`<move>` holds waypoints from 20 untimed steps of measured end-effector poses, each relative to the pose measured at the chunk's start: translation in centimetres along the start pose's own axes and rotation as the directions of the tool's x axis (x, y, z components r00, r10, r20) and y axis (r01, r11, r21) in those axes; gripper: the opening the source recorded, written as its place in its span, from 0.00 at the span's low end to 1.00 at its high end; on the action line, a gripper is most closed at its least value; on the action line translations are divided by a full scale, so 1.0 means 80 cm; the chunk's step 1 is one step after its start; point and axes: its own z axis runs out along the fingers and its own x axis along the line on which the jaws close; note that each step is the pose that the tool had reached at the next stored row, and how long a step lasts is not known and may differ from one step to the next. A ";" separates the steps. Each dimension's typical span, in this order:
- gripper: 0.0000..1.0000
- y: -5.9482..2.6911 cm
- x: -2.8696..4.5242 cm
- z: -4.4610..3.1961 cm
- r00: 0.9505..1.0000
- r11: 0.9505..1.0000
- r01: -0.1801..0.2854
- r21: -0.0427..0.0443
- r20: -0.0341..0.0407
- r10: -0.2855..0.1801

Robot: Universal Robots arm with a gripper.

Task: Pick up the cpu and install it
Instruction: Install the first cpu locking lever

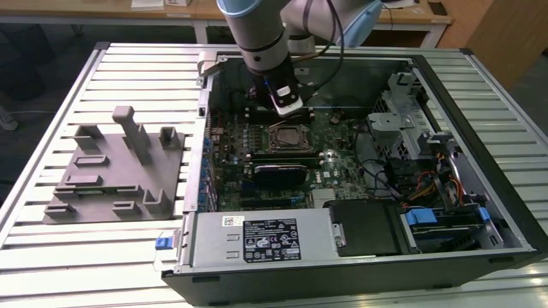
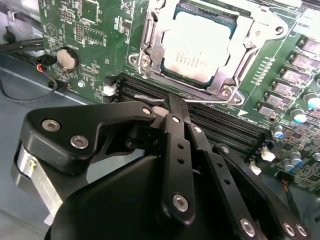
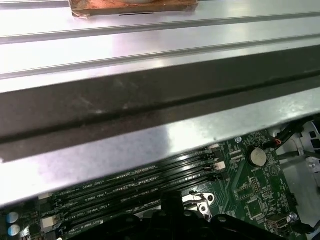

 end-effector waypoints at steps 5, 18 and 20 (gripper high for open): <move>0.11 -0.001 0.0012 0.0034 1.000 1.000 -0.002 -0.004 0.015 0.003; 0.11 -0.001 0.0038 0.0083 1.000 1.000 -0.019 -0.010 0.018 0.019; 0.11 -0.001 0.0040 0.0085 1.000 1.000 -0.019 -0.010 0.018 0.019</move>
